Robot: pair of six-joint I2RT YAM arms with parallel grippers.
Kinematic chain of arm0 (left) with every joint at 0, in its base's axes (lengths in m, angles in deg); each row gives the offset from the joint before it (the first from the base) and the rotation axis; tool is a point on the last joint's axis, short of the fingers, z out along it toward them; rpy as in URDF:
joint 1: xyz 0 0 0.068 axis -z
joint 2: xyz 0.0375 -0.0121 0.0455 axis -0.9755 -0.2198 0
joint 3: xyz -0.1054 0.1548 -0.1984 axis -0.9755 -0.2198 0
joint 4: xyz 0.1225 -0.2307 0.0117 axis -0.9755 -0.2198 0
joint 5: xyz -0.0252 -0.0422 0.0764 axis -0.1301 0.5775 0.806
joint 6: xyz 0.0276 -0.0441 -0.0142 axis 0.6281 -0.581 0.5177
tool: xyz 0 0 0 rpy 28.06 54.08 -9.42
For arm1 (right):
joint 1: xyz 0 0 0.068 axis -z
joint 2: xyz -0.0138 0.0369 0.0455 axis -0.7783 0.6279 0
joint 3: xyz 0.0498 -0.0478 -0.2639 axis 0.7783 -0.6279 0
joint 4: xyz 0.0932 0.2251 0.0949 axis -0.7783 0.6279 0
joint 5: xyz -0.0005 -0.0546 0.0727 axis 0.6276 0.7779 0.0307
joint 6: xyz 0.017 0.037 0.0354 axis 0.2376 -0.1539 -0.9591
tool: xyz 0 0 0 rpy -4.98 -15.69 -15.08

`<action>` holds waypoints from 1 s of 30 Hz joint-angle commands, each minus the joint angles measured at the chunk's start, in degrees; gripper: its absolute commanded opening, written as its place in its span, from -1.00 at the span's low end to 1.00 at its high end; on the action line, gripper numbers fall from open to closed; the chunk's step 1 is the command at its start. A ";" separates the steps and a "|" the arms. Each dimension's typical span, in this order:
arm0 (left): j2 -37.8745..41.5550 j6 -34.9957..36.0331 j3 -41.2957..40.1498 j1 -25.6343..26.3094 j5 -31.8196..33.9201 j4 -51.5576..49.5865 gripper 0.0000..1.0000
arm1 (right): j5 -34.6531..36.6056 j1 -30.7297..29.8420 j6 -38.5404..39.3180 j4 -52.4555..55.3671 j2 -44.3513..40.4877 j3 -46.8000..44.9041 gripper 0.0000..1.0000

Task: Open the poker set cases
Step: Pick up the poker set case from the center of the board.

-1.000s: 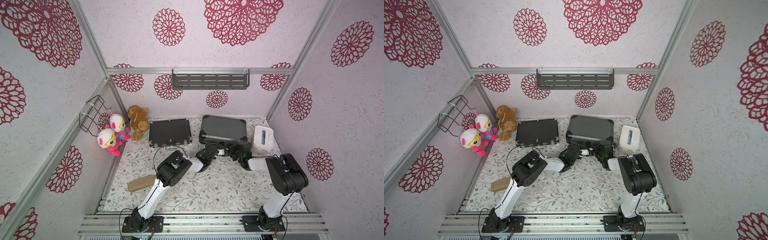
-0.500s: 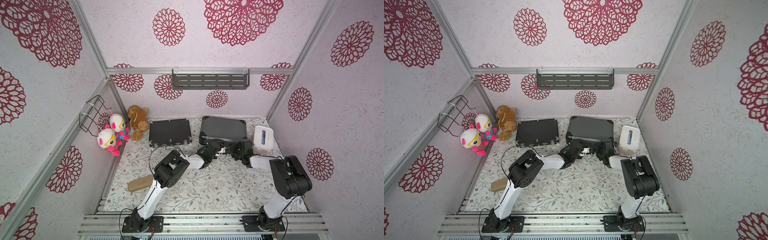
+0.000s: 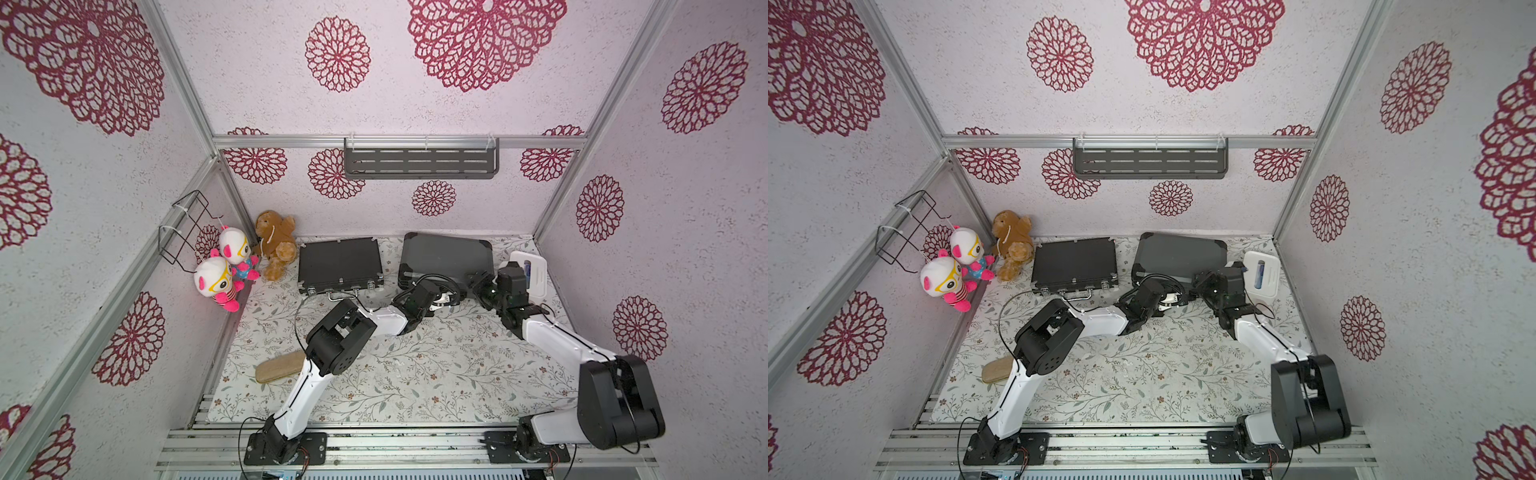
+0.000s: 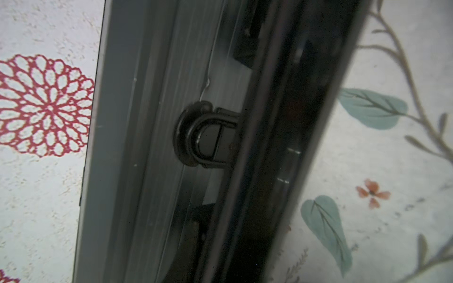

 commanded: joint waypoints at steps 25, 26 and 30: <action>1.05 -47.58 49.47 4.26 0.43 -41.62 -1.00 | -10.01 4.13 -4.94 -27.88 -9.00 -26.77 0.15; 1.41 -49.28 50.01 4.18 0.14 -41.88 -1.00 | -10.85 4.13 -5.83 -30.63 -7.30 -26.81 0.11; 3.24 -53.98 50.01 4.10 -2.70 -41.54 -1.00 | -12.08 4.11 -8.77 -39.39 -2.14 -26.75 0.07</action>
